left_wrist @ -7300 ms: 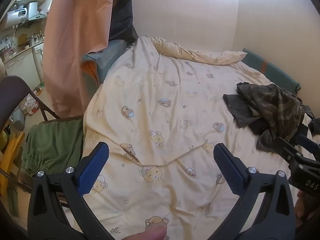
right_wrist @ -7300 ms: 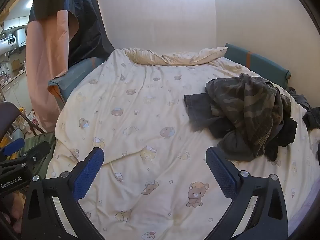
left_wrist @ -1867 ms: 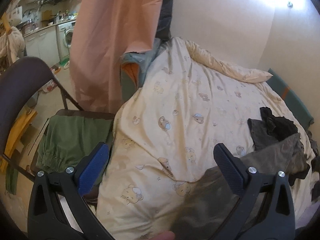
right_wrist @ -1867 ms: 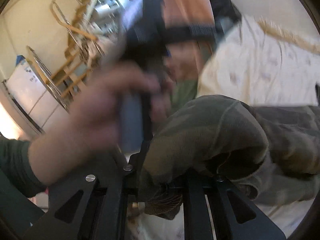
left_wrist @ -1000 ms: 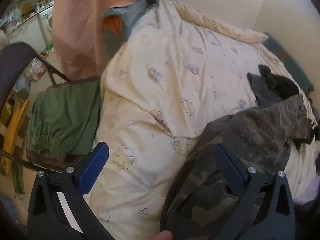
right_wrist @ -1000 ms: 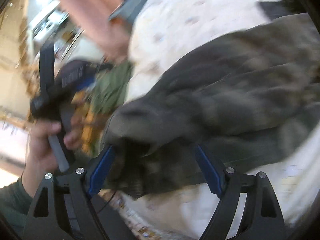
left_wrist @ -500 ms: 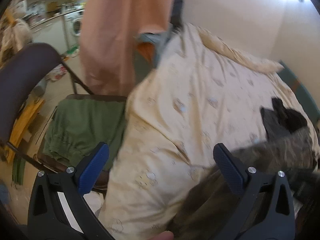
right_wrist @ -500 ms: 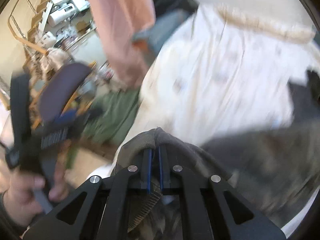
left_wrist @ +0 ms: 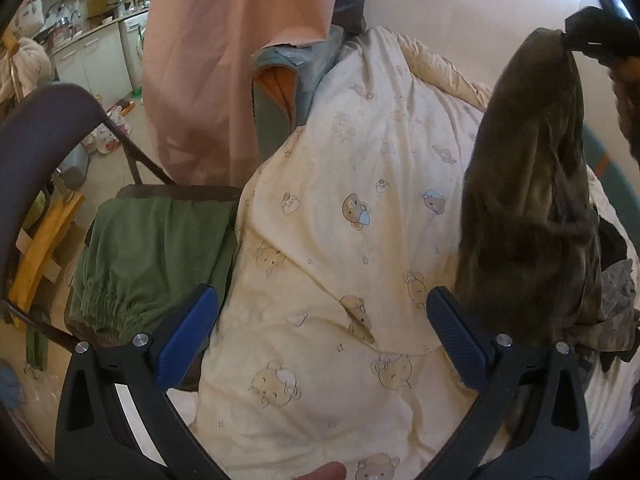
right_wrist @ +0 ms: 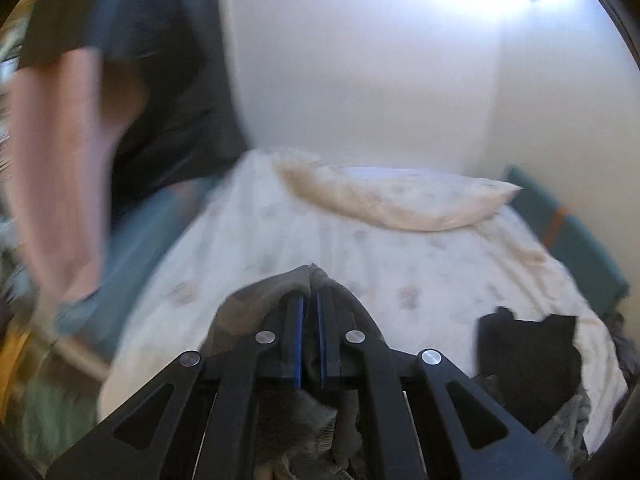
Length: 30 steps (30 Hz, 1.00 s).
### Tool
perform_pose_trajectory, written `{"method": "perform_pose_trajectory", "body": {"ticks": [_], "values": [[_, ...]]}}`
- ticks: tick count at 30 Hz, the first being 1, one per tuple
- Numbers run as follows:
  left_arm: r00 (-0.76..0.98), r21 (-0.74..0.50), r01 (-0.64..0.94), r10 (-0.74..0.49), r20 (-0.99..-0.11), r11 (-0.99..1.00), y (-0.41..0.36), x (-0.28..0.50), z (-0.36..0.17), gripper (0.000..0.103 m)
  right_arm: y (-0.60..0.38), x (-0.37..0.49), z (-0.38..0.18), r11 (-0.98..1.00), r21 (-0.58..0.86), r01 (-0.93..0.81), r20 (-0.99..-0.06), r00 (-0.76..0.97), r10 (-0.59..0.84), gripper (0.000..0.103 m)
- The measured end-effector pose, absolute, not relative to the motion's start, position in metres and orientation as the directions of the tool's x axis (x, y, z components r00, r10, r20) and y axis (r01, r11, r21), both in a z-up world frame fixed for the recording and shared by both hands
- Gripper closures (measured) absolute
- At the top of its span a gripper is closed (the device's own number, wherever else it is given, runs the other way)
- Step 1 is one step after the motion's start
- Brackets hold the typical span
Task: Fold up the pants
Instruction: 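Lift the camouflage pants with the right gripper and drag them onto the duvet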
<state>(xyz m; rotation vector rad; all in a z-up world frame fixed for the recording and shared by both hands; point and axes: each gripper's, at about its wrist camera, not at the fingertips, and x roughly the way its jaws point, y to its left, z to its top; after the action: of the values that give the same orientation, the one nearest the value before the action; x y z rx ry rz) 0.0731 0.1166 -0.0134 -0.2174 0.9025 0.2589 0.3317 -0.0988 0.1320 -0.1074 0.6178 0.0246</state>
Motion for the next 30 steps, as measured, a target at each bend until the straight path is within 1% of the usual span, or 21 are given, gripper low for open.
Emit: {"method": "perform_pose_trajectory", "body": {"ticks": [2, 3, 4, 5, 6, 7, 8, 10, 12, 13, 14, 16, 19, 21, 22, 23, 24, 25, 26, 28, 30], "values": [[0.586, -0.066, -0.306, 0.133, -0.800, 0.950, 0.115, 0.078, -0.017, 0.000, -0.111, 0.363, 0.112, 0.995, -0.095, -0.036, -0.665, 0.746, -0.037, 0.093], [0.580, -0.063, -0.304, 0.132, -0.804, 0.951, 0.114, 0.080, -0.020, 0.000, -0.120, 0.376, 0.093, 0.995, -0.099, -0.029, -0.721, 0.691, -0.052, 0.087], [0.572, -0.066, -0.302, 0.125, -0.811, 0.951, 0.114, 0.082, -0.023, 0.000, -0.125, 0.382, 0.083, 0.995, -0.097, -0.034, -0.746, 0.664, -0.050, 0.084], [0.565, -0.071, -0.301, 0.118, -0.816, 0.951, 0.114, 0.084, -0.025, 0.000, -0.129, 0.383, 0.068, 0.994, -0.096, -0.047, -0.765, 0.643, -0.043, 0.078], [0.560, -0.073, -0.301, 0.114, -0.821, 0.951, 0.114, 0.085, -0.028, 0.000, -0.136, 0.381, 0.053, 0.993, -0.103, -0.060, -0.774, 0.632, -0.042, 0.068], [0.552, -0.076, -0.302, 0.110, -0.827, 0.950, 0.114, 0.085, -0.030, 0.000, -0.140, 0.378, 0.045, 0.992, -0.102, -0.067, -0.780, 0.624, -0.038, 0.040], [0.545, -0.079, -0.304, 0.105, -0.832, 0.949, 0.113, 0.086, -0.033, 0.000, -0.146, 0.371, 0.032, 0.992, -0.099, -0.082, -0.790, 0.613, -0.029, 0.023], [0.540, -0.088, -0.303, 0.095, -0.837, 0.949, 0.111, 0.085, -0.035, 0.000, -0.157, 0.359, 0.017, 0.990, -0.093, -0.106, -0.802, 0.598, -0.011, 0.023], [0.540, -0.085, -0.300, 0.096, -0.836, 0.950, 0.108, 0.084, -0.035, 0.000, -0.169, 0.337, -0.002, 0.989, -0.064, -0.130, -0.833, 0.553, 0.019, 0.023], [0.540, -0.080, -0.297, 0.098, -0.836, 0.952, 0.105, 0.083, -0.035, 0.000, -0.178, 0.326, -0.012, 0.990, -0.023, -0.136, -0.852, 0.521, 0.052, 0.023], [0.540, -0.081, -0.295, 0.097, -0.836, 0.952, 0.104, 0.082, -0.035, 0.000, -0.190, 0.303, -0.028, 0.990, 0.046, -0.132, -0.867, 0.486, 0.105, 0.023], [0.541, -0.091, -0.290, 0.085, -0.837, 0.953, 0.101, 0.079, -0.035, 0.000, -0.199, 0.269, -0.051, 0.989, 0.088, -0.117, -0.899, 0.419, 0.130, 0.023], [0.536, -0.095, -0.283, 0.075, -0.841, 0.954, 0.096, 0.076, -0.035, 0.000, -0.200, 0.205, -0.101, 0.988, 0.071, -0.134, -0.937, 0.332, 0.112, 0.023], [0.531, -0.111, -0.281, 0.058, -0.845, 0.953, 0.093, 0.075, -0.036, 0.000, -0.193, 0.183, -0.128, 0.986, 0.065, -0.151, -0.953, 0.285, 0.107, 0.023], [0.532, -0.121, -0.277, 0.048, -0.845, 0.953, 0.091, 0.075, -0.035, 0.000, -0.191, 0.176, -0.138, 0.987, 0.075, -0.145, -0.954, 0.278, 0.114, 0.023], [0.534, -0.120, -0.275, 0.048, -0.844, 0.954, 0.090, 0.073, -0.034, 0.000, -0.187, 0.170, -0.149, 0.985, 0.115, -0.131, -0.948, 0.282, 0.148, 0.042], [0.539, -0.115, -0.273, 0.053, -0.841, 0.955, 0.088, 0.072, -0.032, 0.000, -0.184, 0.166, -0.154, 0.980, 0.147, -0.134, -0.940, 0.290, 0.181, 0.076], [0.539, -0.113, -0.272, 0.054, -0.840, 0.956, 0.086, 0.071, -0.030, 0.000, -0.176, 0.165, -0.159, 0.980, 0.131, -0.148, -0.943, 0.285, 0.170, 0.099], [0.539, -0.125, -0.274, 0.045, -0.841, 0.954, 0.086, 0.069, -0.029, 0.000, -0.164, 0.163, -0.158, 0.976, 0.116, -0.184, -0.942, 0.290, 0.167, 0.099], [0.547, -0.164, -0.281, 0.018, -0.837, 0.946, 0.090, 0.066, -0.025, 0.000, -0.134, 0.160, -0.143, 0.955, 0.136, -0.262, -0.923, 0.316, 0.219, 0.099], [0.556, -0.137, -0.303, 0.057, -0.829, 0.943, 0.095, 0.065, -0.021, 0.000, -0.104, 0.160, -0.118, 0.932, 0.160, -0.324, -0.898, 0.344, 0.274, 0.099]]}}
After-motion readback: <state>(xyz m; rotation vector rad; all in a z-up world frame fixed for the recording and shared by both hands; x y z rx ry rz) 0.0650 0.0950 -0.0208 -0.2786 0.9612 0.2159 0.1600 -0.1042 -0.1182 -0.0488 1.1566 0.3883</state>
